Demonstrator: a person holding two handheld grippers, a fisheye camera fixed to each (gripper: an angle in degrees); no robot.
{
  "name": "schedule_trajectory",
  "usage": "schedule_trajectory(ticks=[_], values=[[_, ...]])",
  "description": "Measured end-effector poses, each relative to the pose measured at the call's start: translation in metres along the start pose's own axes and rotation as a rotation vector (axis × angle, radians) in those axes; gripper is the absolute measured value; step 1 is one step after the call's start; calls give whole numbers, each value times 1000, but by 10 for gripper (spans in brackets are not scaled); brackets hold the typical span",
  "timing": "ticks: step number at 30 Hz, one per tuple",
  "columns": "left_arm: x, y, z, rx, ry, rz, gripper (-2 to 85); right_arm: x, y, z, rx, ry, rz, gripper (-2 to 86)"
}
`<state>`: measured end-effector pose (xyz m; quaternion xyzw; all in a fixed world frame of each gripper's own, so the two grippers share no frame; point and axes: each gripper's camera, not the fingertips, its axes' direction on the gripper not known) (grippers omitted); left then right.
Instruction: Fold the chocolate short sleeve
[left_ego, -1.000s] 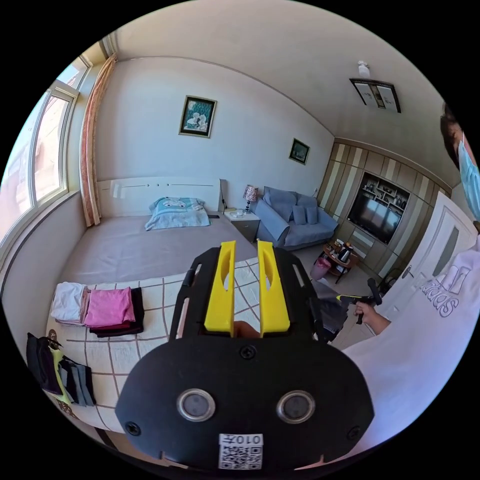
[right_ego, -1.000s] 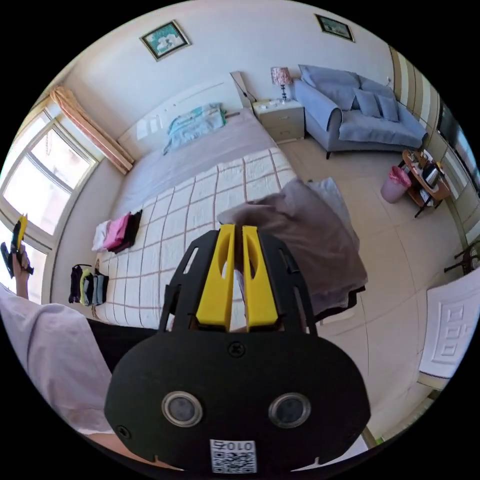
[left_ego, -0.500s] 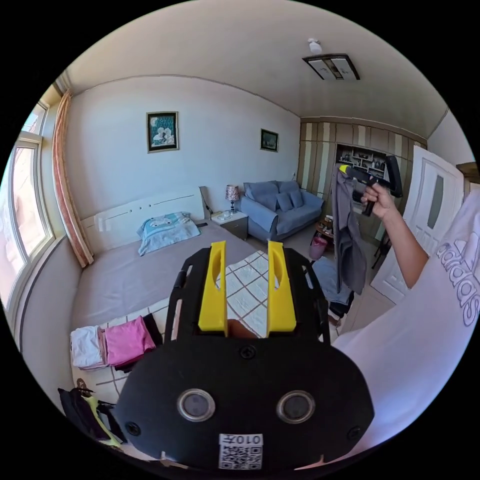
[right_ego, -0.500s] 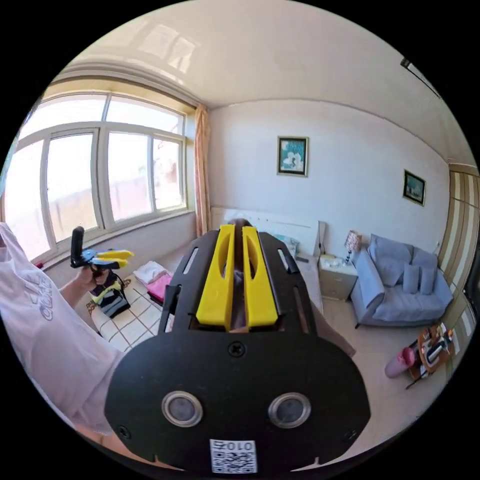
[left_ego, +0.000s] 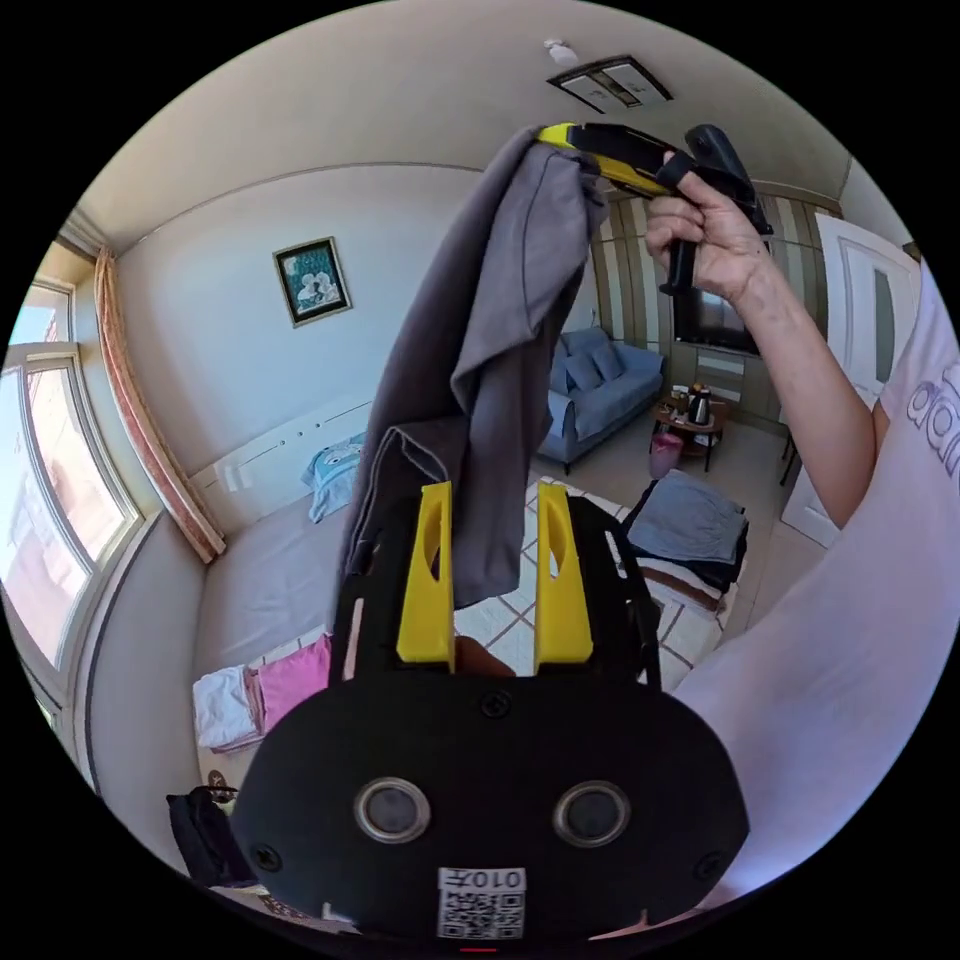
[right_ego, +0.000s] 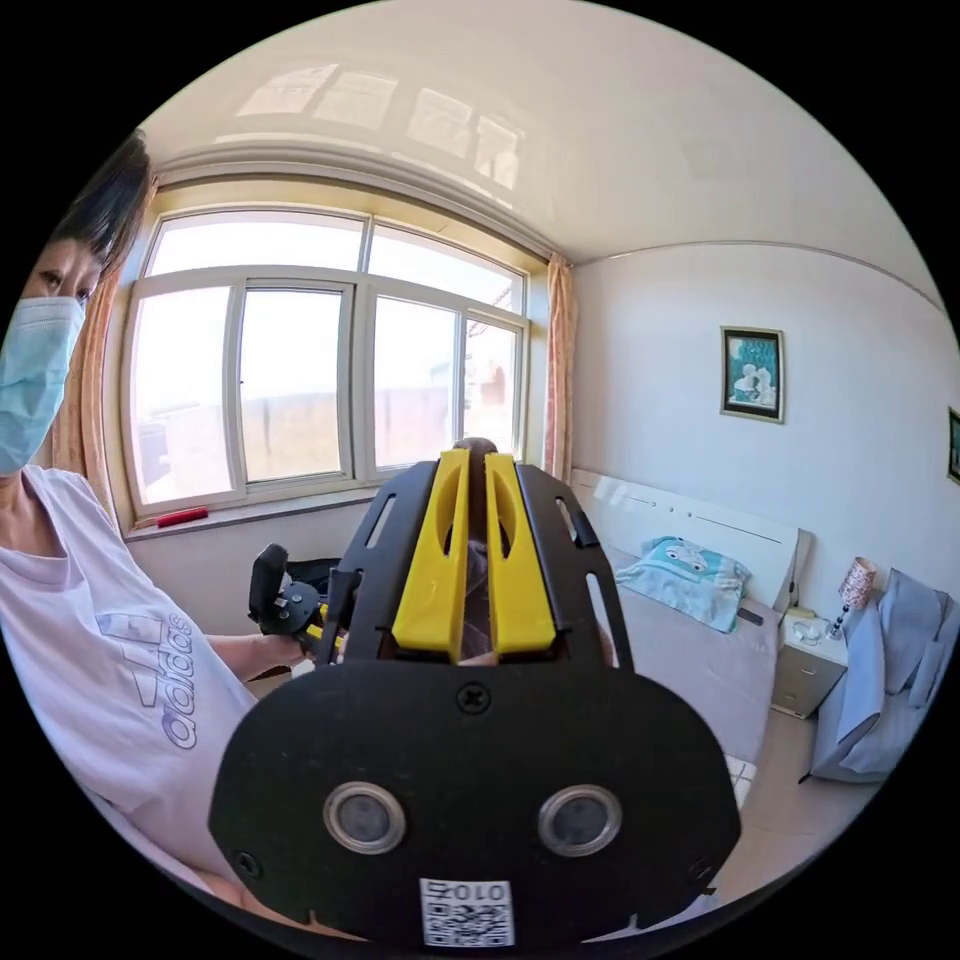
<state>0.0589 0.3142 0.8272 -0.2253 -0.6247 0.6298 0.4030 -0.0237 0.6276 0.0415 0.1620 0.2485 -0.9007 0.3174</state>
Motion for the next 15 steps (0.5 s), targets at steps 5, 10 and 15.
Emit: schedule_trajectory(ticks=[5,10,15], values=[[-68,50,-2,53,92,-359,99,9,-1,43,-53,-116,1,43],[-110,116,4,22,208,-524,13,34,8,67,-55,-204,71,43],[-115,164,3,-158,51,-565,7,74,18,78,-39,-245,206,44]])
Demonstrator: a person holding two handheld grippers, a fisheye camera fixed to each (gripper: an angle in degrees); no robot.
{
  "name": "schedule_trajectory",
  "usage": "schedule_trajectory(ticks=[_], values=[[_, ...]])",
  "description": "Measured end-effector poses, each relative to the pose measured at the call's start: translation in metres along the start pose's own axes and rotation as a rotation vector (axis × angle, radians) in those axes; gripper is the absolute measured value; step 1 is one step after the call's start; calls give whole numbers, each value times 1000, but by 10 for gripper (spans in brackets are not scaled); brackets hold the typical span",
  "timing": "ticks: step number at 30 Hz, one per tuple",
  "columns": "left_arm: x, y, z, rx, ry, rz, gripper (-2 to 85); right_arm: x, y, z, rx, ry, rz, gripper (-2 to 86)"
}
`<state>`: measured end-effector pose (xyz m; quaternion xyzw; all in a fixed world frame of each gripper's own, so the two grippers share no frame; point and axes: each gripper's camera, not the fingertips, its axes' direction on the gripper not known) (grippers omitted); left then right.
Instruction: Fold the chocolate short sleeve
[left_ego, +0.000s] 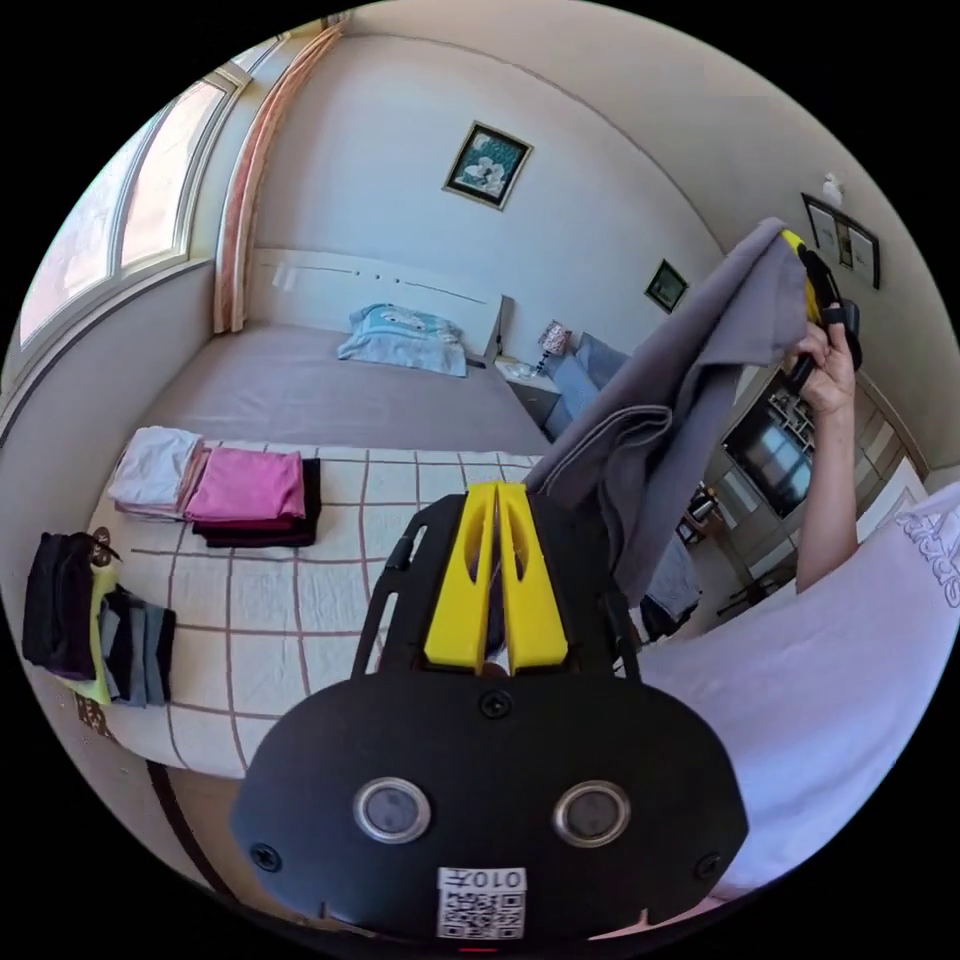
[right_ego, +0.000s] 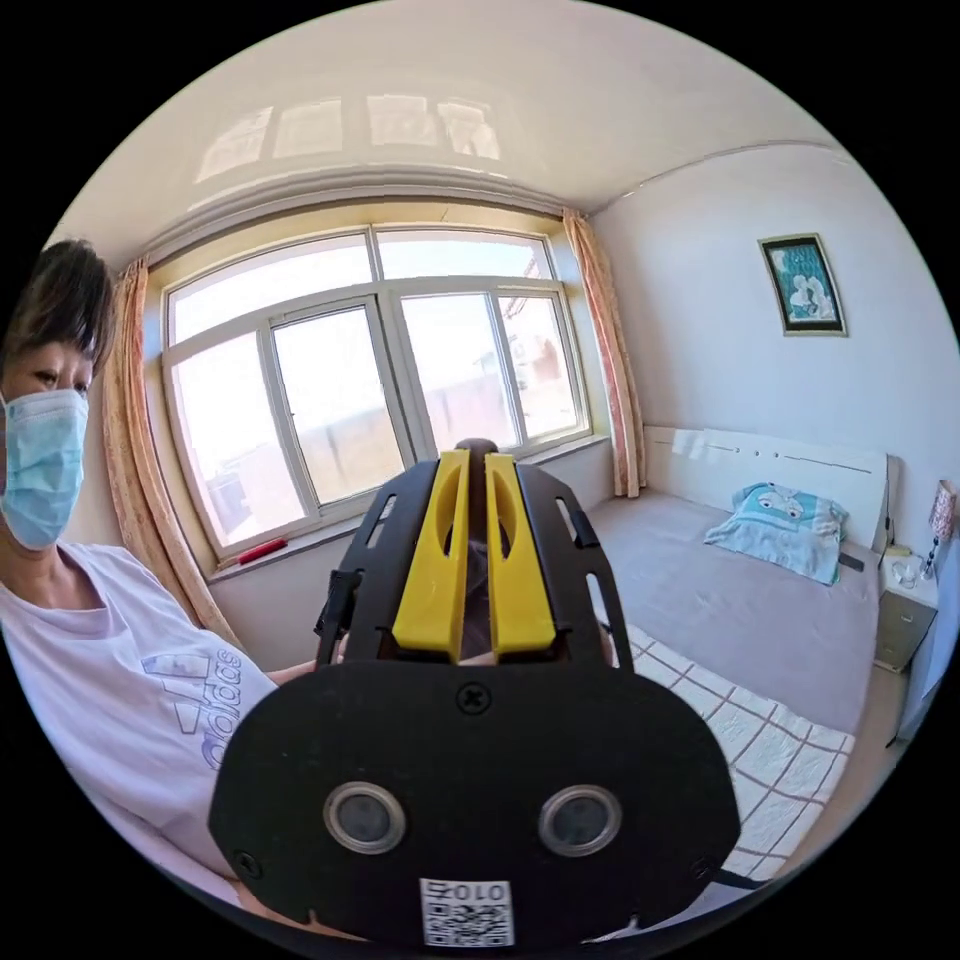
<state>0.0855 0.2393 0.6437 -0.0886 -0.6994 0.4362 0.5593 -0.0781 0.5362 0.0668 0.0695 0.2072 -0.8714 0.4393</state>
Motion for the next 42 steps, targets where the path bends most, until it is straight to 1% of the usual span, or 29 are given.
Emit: schedule_trajectory(ticks=[1,2,3,5,6,8,10,13,15,18,22,24,26,27,28,29,31,32,33,35,36,37,39,40,41,42], values=[[6,4,-11,45,17,46,11,3,0,1,-1,-2,6,44],[25,3,-25,107,20,142,20,4,-1,4,-12,10,2,44],[37,1,-32,138,2,195,25,3,-1,10,-30,36,-11,44],[91,-10,-41,225,-131,379,60,0,-2,18,-50,79,-33,44],[102,-13,-38,228,-141,421,67,-2,-3,24,-55,107,-49,44],[135,-29,-23,225,-66,524,86,-3,-4,30,-63,147,-71,45],[152,-37,-8,230,-32,564,93,-4,-6,34,-71,170,-90,45],[179,-46,12,233,-110,659,97,-4,-4,36,-79,185,-110,46],[188,-54,19,245,-108,688,93,0,0,39,-96,189,-106,45],[193,-67,25,268,-165,712,73,9,7,42,-120,186,-82,46],[179,-81,33,212,-199,766,25,23,14,42,-142,187,-56,46],[159,-93,27,166,-106,768,12,35,18,43,-157,204,-40,46],[116,-124,16,62,188,701,4,46,23,47,-159,203,-29,46],[103,-134,14,33,271,673,3,56,28,53,-164,190,-10,46],[76,-154,10,-8,415,600,1,62,30,56,-170,182,1,46],[51,-171,4,-13,517,528,0,73,36,66,-194,163,26,47],[23,-193,-12,38,603,466,0,87,46,81,-243,116,71,47],[12,-206,-21,59,641,448,0,93,52,91,-267,53,88,48],[8,-212,-25,65,662,441,0,95,58,99,-268,3,85,50],[-4,-236,-30,54,755,373,0,92,62,103,-240,-12,50,53],[-8,-242,-30,58,789,350,0,90,63,102,-209,-7,15,57],[-15,-252,-29,78,864,298,0,88,63,100,-188,-1,-1,60],[-30,-264,-24,114,956,199,0,84,62,85,-93,71,-31,73],[-42,-268,-21,162,1009,119,1,83,62,80,-69,95,-37,76],[-55,-271,-21,219,1037,44,1,80,63,70,-28,133,-52,81],[-61,-271,-22,247,1035,12,1,77,63,62,-10,152,-65,84]])
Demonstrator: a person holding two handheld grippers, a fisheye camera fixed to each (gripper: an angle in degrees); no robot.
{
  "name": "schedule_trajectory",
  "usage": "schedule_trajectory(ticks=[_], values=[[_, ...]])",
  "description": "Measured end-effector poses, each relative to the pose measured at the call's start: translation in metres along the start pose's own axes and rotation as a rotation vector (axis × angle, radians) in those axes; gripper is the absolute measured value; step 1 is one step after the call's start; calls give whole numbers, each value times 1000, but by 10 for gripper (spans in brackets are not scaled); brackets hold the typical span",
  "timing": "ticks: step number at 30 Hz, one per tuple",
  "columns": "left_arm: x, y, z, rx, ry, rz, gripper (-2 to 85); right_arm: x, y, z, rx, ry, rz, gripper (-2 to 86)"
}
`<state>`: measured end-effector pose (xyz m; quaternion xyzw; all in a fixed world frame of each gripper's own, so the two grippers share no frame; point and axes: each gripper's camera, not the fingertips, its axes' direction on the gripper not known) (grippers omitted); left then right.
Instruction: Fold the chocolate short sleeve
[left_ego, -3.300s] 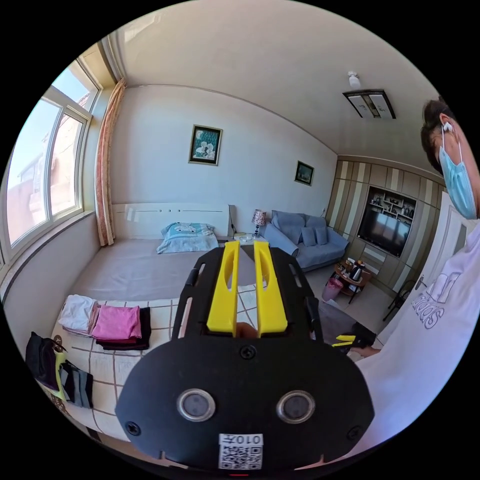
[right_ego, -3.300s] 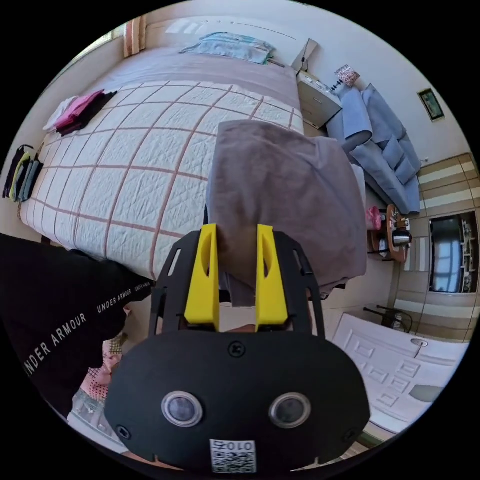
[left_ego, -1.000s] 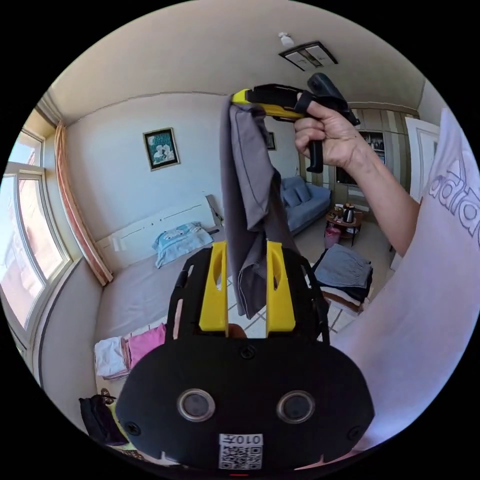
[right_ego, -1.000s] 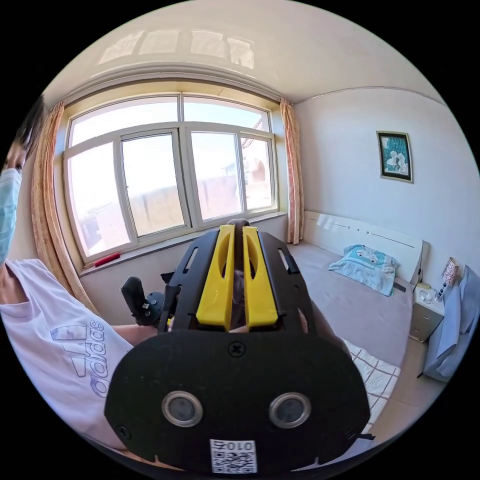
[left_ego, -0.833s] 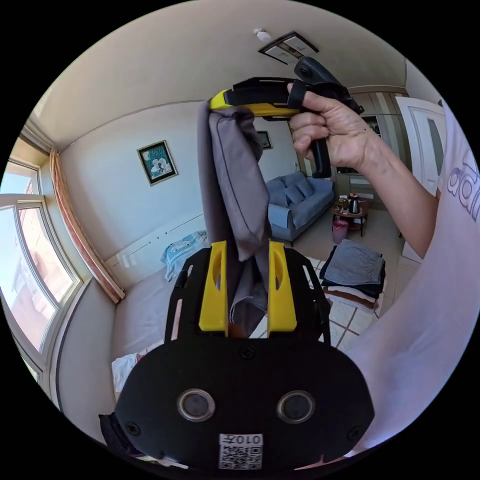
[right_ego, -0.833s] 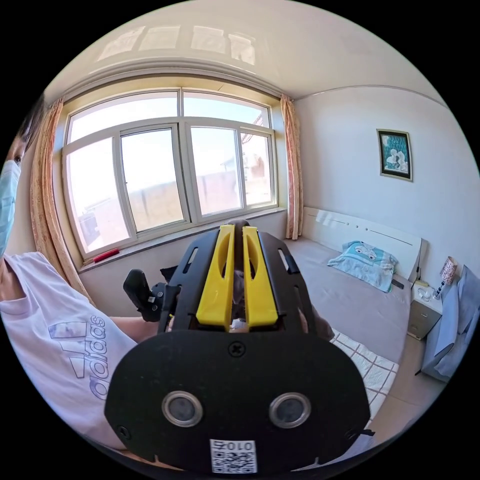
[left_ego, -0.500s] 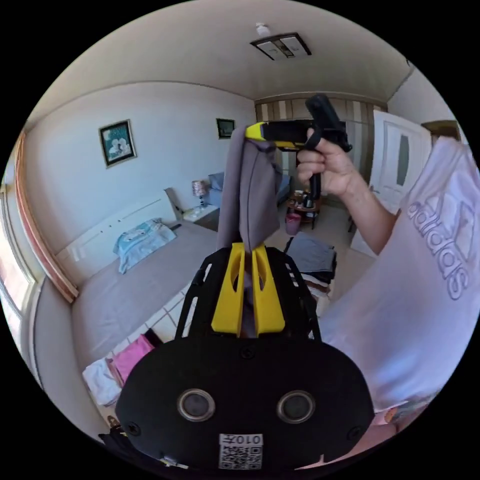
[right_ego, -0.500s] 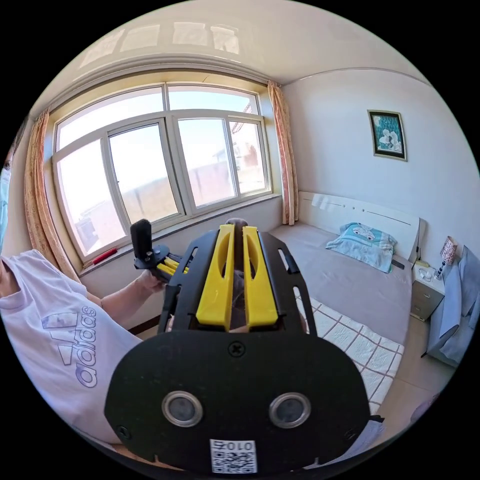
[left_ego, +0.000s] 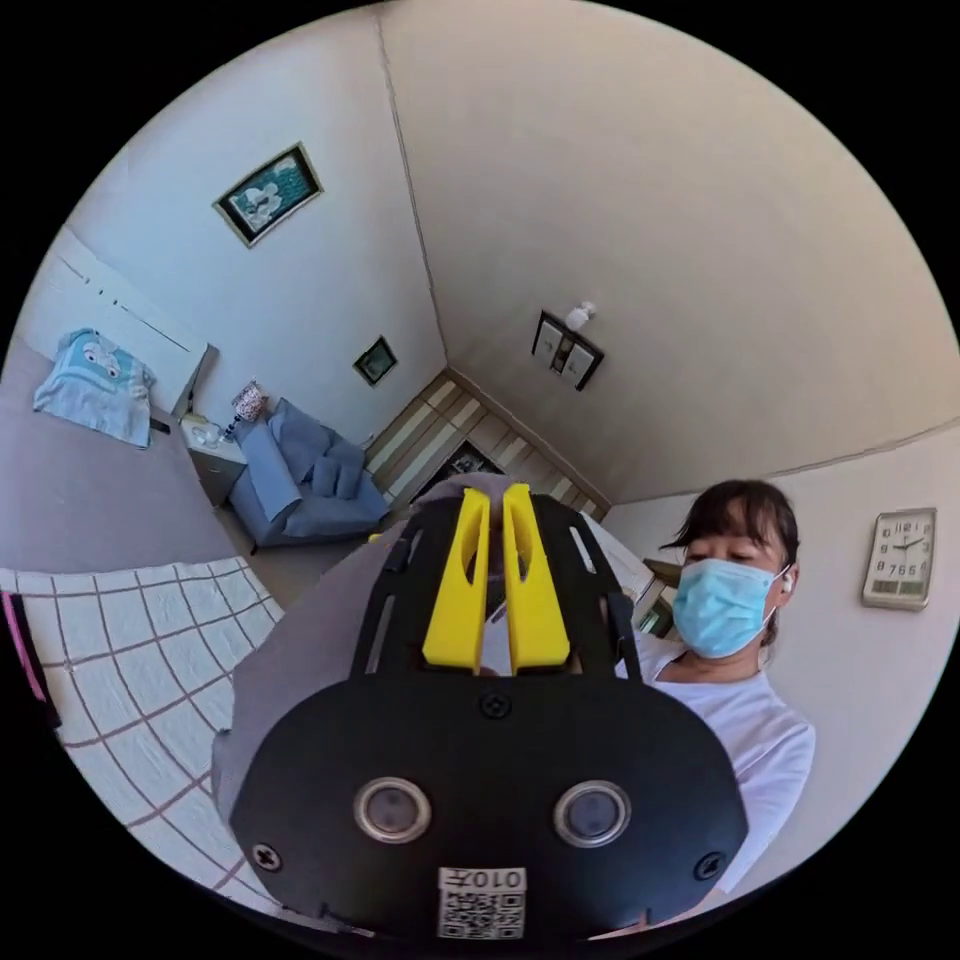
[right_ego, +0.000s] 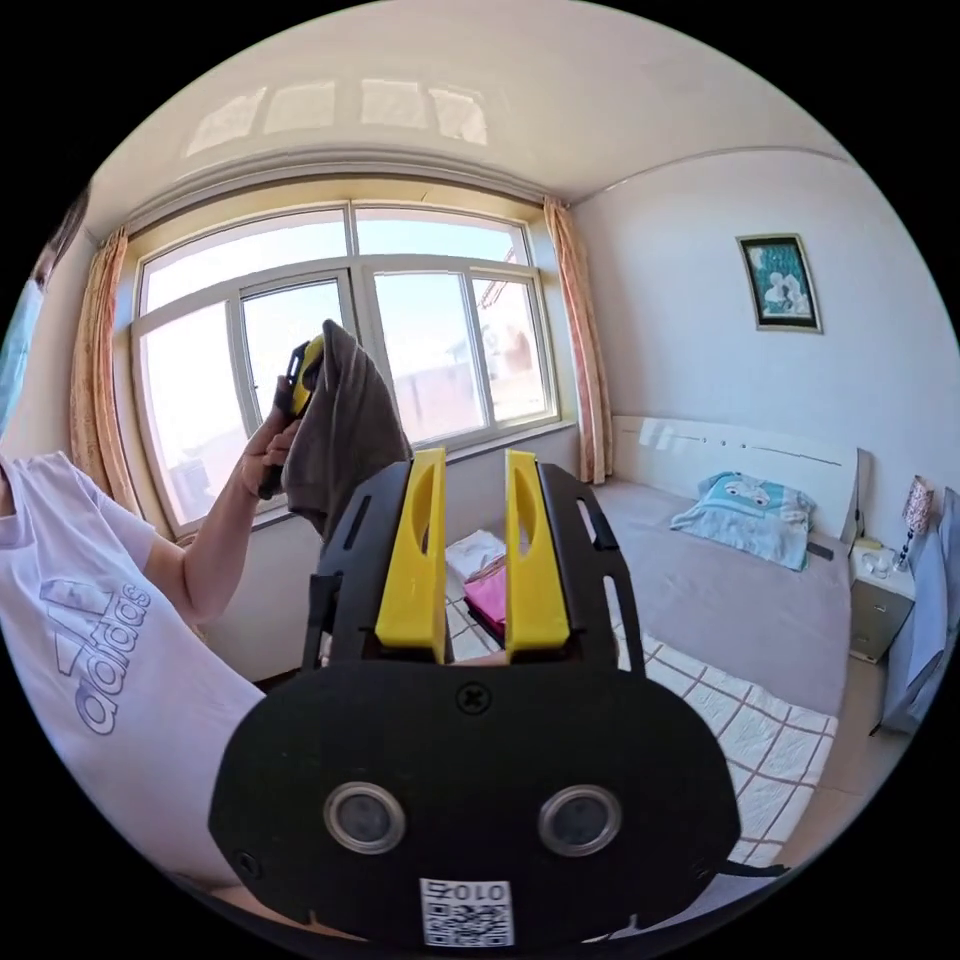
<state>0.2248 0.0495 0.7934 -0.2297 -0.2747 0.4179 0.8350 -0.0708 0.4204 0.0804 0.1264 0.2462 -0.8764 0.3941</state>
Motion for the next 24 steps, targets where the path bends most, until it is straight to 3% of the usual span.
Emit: schedule_trajectory(ticks=[4,6,9,14,19,24], values=[[3,-11,-15,146,-111,19,2,-25,-4,-20,1,-98,-131,74],[5,-16,-10,168,-149,38,2,-63,-6,-29,11,-251,-350,46],[7,-28,10,151,-194,82,3,-105,0,-15,2,-232,-460,38],[6,-43,37,130,-225,149,4,-125,34,51,-224,-305,-421,65],[7,-48,26,115,-270,192,4,-85,57,68,-302,-91,-208,122],[4,-44,21,62,-266,204,4,-51,48,58,-240,125,-87,144]])
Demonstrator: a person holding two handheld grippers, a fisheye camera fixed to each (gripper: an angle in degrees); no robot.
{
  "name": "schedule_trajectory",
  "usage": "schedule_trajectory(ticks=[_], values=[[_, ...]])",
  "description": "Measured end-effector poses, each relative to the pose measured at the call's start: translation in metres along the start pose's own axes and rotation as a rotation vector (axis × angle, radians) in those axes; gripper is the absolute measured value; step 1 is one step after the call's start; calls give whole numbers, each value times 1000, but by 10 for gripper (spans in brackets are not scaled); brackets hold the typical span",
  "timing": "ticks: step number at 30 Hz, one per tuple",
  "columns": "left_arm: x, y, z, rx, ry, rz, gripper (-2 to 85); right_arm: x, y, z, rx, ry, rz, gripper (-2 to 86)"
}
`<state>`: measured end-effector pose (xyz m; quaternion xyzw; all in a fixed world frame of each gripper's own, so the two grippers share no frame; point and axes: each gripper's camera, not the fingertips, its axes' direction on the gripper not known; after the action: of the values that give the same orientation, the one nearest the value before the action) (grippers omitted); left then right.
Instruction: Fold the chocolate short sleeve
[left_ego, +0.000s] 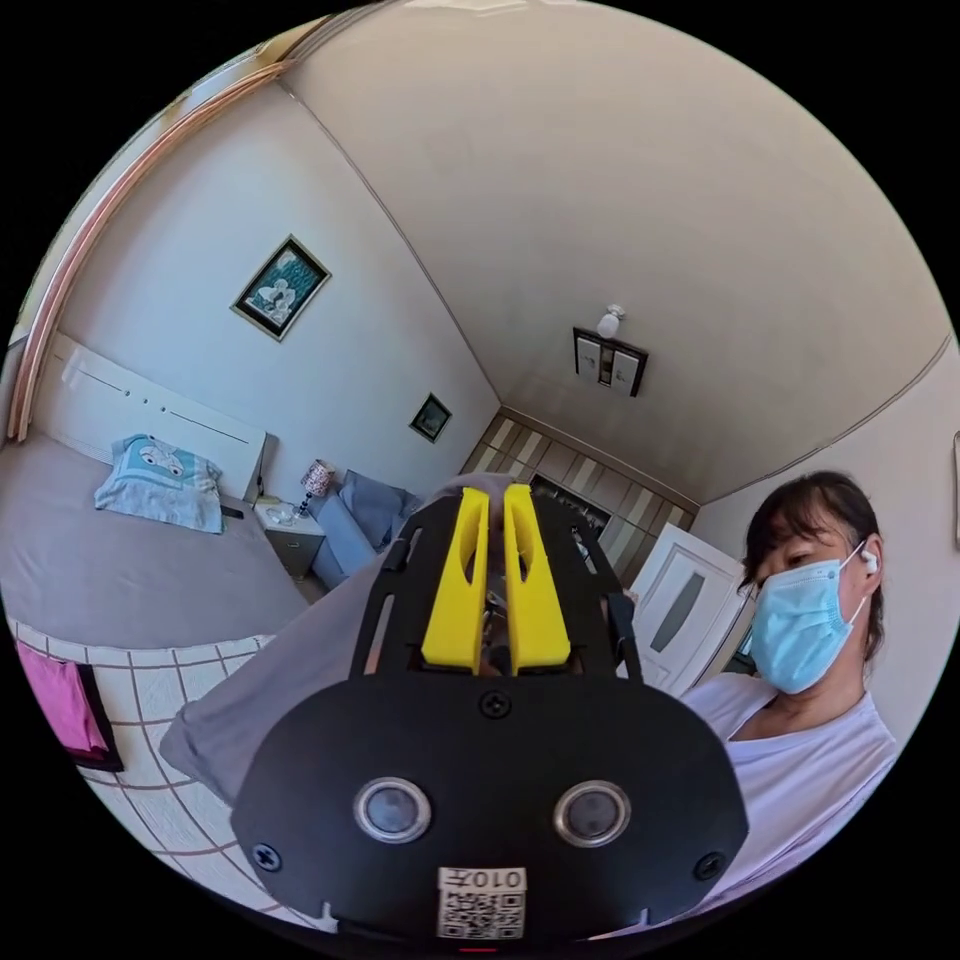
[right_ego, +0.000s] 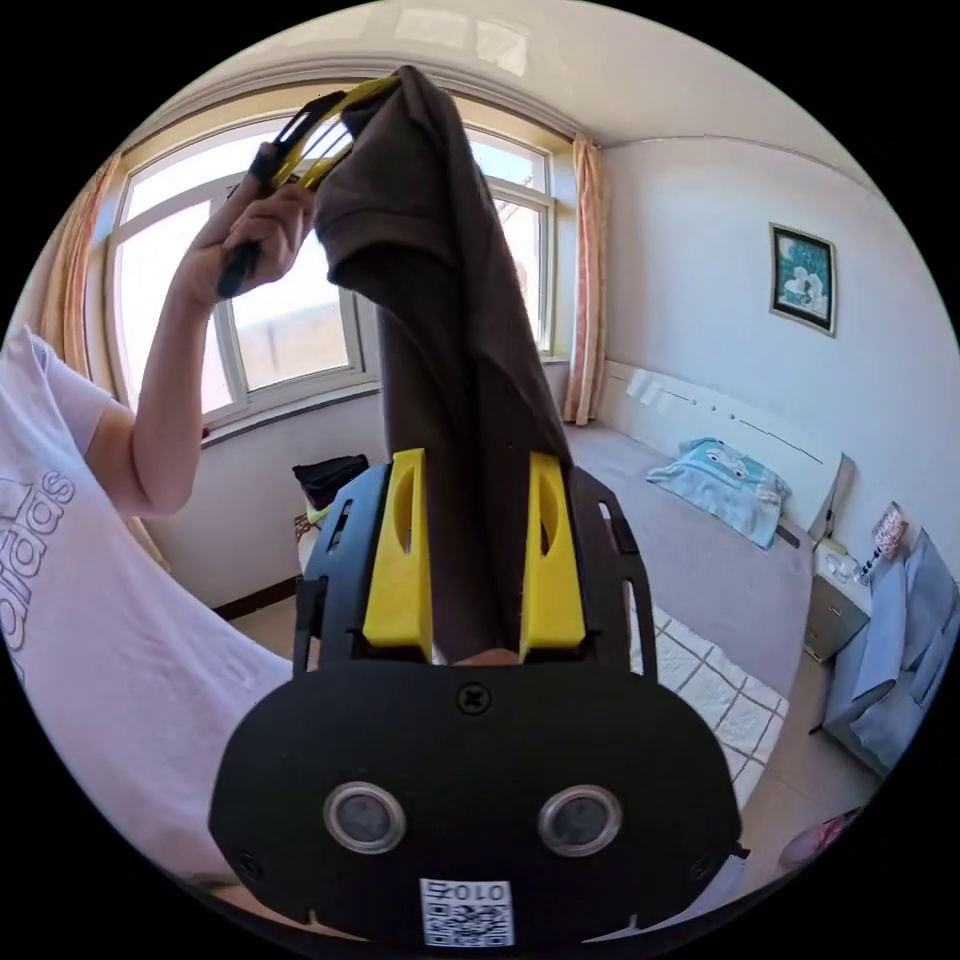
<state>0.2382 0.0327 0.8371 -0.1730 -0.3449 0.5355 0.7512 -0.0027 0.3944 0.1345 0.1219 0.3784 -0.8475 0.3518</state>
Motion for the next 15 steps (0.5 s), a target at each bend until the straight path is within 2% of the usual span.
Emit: schedule_trajectory(ticks=[3,5,7,9,12,14,15], values=[[-5,4,2,-31,9,-9,4,2,-6,0,-17,41,20,141],[-12,8,2,-36,-20,-19,4,-7,-9,-12,-5,-113,-47,130],[-20,13,-1,-24,-41,-47,5,-21,-7,-38,120,-225,-117,123],[-27,22,0,-17,-40,-66,5,-37,-5,-65,295,-162,-102,117],[-33,38,17,-37,-10,-88,5,-49,-17,-57,234,28,-121,94],[-38,48,32,-61,12,-90,5,-41,-18,-56,230,30,-90,68],[-40,50,34,-61,13,-91,5,-33,-16,-61,242,-32,-80,57]])
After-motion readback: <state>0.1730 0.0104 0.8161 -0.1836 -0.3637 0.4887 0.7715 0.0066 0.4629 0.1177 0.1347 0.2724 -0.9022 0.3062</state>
